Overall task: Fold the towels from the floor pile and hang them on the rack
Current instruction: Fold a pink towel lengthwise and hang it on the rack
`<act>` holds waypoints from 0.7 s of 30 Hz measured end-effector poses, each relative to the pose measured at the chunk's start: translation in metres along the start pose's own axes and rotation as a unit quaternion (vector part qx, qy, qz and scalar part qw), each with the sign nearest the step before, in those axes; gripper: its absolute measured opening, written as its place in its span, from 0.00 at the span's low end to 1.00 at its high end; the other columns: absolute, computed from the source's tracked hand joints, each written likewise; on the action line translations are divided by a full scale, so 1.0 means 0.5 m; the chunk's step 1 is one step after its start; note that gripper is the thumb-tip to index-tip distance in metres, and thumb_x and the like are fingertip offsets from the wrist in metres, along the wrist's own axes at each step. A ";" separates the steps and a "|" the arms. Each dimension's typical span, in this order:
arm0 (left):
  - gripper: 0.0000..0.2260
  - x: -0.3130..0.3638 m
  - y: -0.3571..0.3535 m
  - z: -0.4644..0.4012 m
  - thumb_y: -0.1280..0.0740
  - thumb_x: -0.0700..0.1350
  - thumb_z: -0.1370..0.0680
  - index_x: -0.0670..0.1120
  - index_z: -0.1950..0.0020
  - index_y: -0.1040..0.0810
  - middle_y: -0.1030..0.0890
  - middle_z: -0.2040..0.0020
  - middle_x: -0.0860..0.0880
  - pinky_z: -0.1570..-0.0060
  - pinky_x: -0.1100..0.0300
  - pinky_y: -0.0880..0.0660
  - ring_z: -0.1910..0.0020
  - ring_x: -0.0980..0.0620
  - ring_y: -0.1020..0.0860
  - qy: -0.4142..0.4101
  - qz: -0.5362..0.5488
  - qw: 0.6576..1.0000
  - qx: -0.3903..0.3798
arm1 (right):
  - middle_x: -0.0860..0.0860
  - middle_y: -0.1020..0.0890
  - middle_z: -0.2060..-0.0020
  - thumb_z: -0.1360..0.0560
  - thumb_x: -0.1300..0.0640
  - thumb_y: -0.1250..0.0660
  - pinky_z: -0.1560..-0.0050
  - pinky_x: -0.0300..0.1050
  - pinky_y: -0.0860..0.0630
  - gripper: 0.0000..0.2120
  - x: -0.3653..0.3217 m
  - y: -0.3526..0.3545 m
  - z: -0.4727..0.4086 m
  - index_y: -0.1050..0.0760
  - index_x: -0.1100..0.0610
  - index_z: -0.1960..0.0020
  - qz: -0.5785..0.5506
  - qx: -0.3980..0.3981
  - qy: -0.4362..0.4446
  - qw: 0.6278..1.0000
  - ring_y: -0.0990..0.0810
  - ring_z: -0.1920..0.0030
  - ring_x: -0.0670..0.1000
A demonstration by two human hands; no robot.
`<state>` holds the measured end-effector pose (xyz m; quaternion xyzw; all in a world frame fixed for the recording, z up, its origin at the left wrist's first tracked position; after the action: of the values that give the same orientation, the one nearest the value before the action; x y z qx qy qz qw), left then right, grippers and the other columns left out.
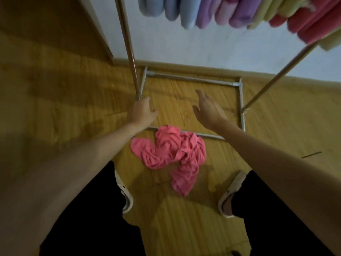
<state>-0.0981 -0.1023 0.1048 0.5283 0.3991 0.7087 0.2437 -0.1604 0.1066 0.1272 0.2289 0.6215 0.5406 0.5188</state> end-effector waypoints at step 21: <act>0.25 -0.288 -0.518 0.071 0.34 0.41 0.24 0.46 0.28 0.35 0.28 0.34 0.44 0.42 0.46 0.26 0.36 0.42 0.28 -0.036 -0.081 0.958 -0.272 | 0.60 0.34 0.34 0.30 0.64 0.32 0.38 0.58 0.31 0.28 0.205 -0.563 0.058 0.31 0.54 0.32 0.040 -0.256 0.010 0.966 0.36 0.33 0.60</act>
<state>-0.0379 -0.0562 -0.1839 0.4329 0.2235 0.7493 0.4487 -0.0931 0.1182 -0.1659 0.1079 0.4575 0.7044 0.5318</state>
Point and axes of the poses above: each hand's wrist, its own z-axis away from the middle knuckle, its own y-axis out of the back of the hand, x = y × z, the point moved 3 cm from there along -z, towards the middle knuckle
